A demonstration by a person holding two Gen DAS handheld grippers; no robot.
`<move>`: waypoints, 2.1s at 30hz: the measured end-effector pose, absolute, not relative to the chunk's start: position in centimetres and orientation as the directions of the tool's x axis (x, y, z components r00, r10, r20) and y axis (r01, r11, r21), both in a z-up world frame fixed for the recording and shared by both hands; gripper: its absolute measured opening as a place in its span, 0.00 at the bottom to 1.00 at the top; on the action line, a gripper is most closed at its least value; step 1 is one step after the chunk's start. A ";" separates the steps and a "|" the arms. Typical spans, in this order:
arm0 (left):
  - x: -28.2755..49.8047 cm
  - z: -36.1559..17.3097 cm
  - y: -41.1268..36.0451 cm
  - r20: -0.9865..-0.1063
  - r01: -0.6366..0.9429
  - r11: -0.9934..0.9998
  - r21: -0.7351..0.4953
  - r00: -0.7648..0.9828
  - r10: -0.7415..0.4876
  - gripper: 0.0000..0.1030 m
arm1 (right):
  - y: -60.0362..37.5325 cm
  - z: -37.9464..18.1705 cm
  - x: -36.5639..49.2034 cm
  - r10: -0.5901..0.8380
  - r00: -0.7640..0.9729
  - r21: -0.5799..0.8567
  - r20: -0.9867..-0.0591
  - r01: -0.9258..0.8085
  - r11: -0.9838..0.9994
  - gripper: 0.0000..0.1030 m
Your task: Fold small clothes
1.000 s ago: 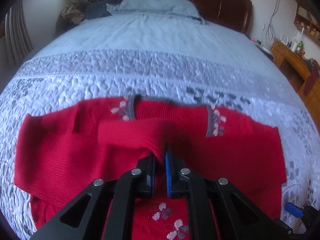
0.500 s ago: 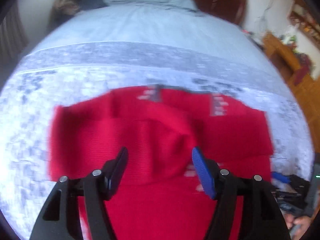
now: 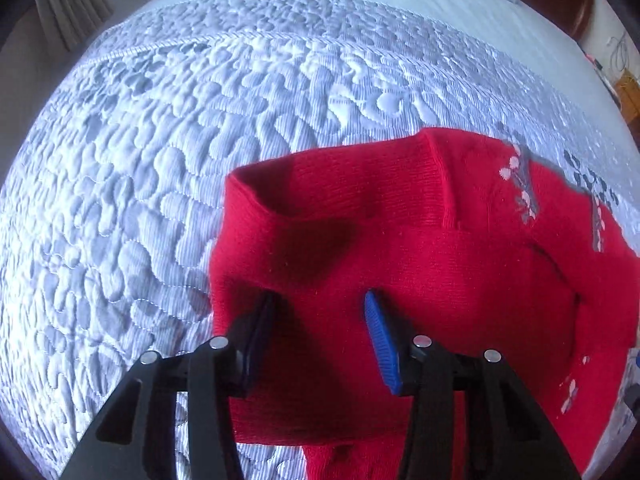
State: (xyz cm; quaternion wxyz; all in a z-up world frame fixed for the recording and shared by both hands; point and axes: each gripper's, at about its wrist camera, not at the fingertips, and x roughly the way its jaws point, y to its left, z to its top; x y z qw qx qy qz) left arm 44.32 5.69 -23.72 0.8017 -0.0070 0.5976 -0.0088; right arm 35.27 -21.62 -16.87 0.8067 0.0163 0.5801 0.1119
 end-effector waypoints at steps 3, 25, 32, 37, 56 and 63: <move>44.0 -23.9 6.0 -0.954 0.024 0.999 -0.037 0.297 -0.042 0.46 | -19.4 -17.5 37.6 0.174 0.307 0.118 -0.936 -0.194 0.974 0.57; 42.5 -24.4 7.7 -0.941 0.003 0.998 -0.058 0.335 -0.056 0.46 | -26.8 -21.0 36.5 0.329 0.337 0.365 -0.882 0.049 0.930 0.26; 42.3 -24.3 7.0 -0.938 -0.010 0.999 -0.031 0.346 -0.025 0.46 | -32.0 -22.0 32.2 0.367 0.353 0.430 -0.860 0.118 0.895 0.36; 42.5 -24.3 6.7 -0.937 -0.013 1.000 -0.028 0.349 -0.022 0.46 | -32.4 -20.6 34.9 0.413 0.367 0.478 -0.834 0.105 0.872 0.39; 40.0 -16.6 11.7 -0.822 -0.113 0.993 -0.033 0.568 0.038 0.74 | -31.9 -18.9 38.9 0.452 0.384 0.499 -0.805 0.027 0.866 0.08; 40.4 -18.7 8.8 -0.828 -0.058 0.993 0.099 0.549 0.115 0.74 | -38.1 -16.9 38.3 0.278 0.449 0.356 -0.849 0.096 0.930 0.08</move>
